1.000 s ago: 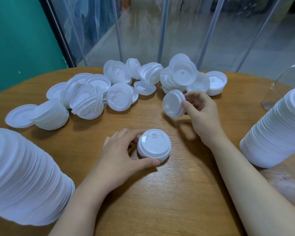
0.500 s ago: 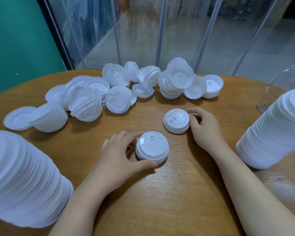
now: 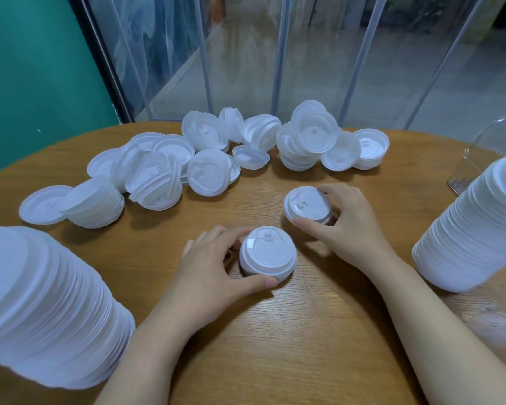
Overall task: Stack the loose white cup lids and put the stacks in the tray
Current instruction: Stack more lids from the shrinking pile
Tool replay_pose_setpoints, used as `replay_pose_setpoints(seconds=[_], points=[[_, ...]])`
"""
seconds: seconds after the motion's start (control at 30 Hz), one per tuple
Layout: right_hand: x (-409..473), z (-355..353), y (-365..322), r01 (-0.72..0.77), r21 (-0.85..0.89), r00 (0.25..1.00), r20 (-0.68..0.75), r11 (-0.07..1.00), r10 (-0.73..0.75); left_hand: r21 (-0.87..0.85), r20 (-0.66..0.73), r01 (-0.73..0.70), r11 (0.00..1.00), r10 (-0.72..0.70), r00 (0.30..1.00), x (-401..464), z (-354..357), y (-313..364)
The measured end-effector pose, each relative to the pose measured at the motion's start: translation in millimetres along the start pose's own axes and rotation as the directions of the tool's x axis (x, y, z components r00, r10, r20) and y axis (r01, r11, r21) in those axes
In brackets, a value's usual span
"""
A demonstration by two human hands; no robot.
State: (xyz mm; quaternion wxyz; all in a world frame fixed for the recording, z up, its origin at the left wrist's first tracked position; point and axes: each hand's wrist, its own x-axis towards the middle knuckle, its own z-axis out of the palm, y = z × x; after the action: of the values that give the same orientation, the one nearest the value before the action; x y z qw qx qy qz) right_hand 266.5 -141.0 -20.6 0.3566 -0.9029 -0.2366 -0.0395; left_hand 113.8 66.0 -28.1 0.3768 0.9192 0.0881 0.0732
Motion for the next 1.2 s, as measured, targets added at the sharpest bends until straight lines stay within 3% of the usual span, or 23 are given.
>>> replay_pose_setpoints(seconds=[0.1,0.23,0.37,0.83,0.9,0.97,1.07,1.2], points=[[-12,-11,-10,0.096,0.162,0.992,0.066,0.982,-0.108,0.014,0.003,-0.011,1.0,0.011,1.0,1,1,-2],[-33,-10,-16,0.185,0.199,0.953,0.203,0.962,-0.225,0.018,-0.002,-0.016,1.0,0.016,1.0,1,2,-2],[-37,-1,-23,0.234,0.209,0.926,0.251,0.95,-0.283,0.037,-0.004,-0.016,0.999,0.016,1.0,2,3,-1],[-32,9,-24,0.159,0.183,0.898,0.382,0.97,-0.219,0.043,0.024,0.021,0.999,-0.022,0.999,2,-5,4],[-27,1,-27,0.123,0.235,0.922,0.332,0.964,-0.198,0.038,0.033,0.014,0.999,-0.015,0.999,2,-6,3],[-9,-7,-25,0.124,0.242,0.978,0.137,0.962,-0.16,0.028,0.038,0.01,1.0,-0.011,0.999,1,-6,2],[35,-21,-13,0.144,0.035,0.983,-0.121,0.989,-0.139,-0.01,0.039,0.009,1.0,-0.009,0.999,1,-4,1],[90,-29,-1,0.13,-0.17,0.967,-0.195,0.977,-0.162,-0.037,0.032,-0.054,0.998,0.055,0.998,3,0,2]])
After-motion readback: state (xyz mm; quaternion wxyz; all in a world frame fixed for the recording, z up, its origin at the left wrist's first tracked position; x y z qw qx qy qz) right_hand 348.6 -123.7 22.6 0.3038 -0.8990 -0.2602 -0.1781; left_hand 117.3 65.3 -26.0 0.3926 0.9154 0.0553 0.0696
